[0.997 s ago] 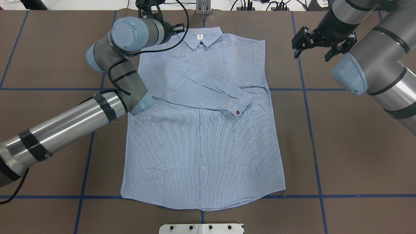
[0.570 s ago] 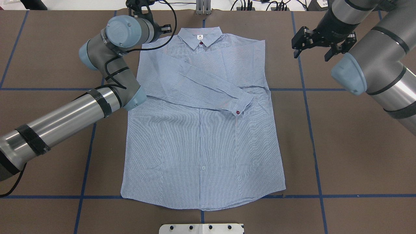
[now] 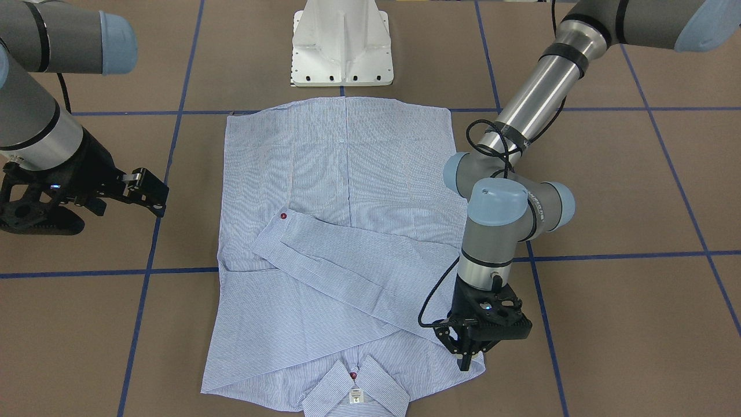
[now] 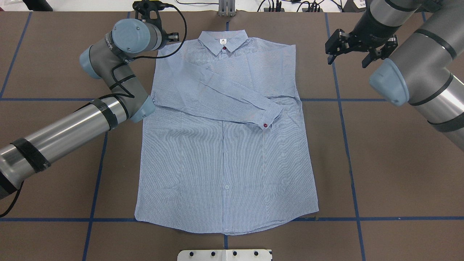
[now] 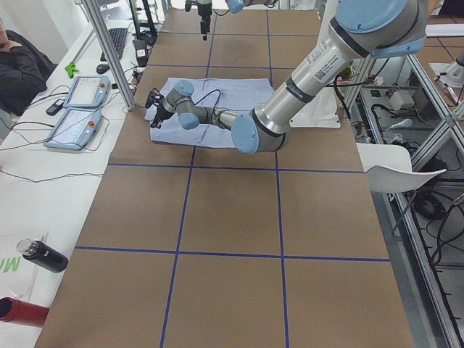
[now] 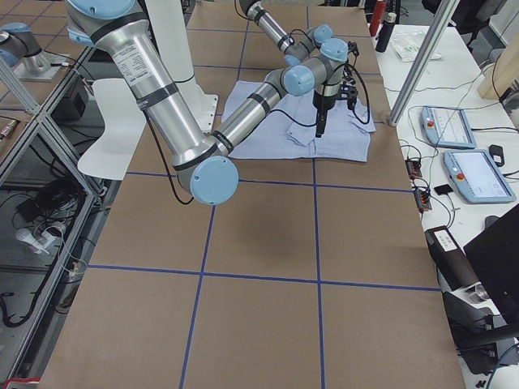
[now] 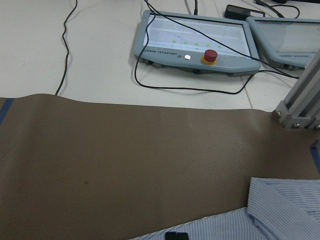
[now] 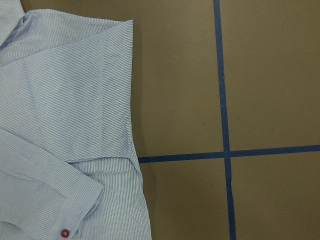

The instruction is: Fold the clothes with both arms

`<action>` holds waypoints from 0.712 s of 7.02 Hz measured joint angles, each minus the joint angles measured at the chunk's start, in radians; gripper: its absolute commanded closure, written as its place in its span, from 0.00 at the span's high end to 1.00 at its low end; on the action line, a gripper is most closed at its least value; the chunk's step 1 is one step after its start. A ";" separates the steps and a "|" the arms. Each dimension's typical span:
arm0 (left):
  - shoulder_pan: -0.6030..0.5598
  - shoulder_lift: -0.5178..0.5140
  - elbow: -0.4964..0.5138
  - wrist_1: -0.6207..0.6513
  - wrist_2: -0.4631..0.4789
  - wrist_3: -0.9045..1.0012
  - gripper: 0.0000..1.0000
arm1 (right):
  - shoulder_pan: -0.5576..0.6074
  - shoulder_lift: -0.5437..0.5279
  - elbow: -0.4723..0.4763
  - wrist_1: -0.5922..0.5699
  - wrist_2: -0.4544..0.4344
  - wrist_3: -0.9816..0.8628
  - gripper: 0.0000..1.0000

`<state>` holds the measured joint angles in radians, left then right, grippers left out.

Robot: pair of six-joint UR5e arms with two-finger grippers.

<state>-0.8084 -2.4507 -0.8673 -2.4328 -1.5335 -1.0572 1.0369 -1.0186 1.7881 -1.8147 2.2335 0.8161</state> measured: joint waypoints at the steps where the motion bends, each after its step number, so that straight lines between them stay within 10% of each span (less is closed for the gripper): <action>1: -0.001 0.015 0.000 0.004 0.000 0.019 0.00 | 0.000 0.000 -0.001 0.000 0.000 0.000 0.99; 5: 0.001 0.051 0.000 0.004 -0.001 0.056 0.00 | 0.001 0.000 -0.004 0.000 0.000 -0.001 0.99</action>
<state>-0.8072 -2.3999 -0.8678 -2.4287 -1.5344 -1.0014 1.0380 -1.0186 1.7841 -1.8147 2.2335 0.8147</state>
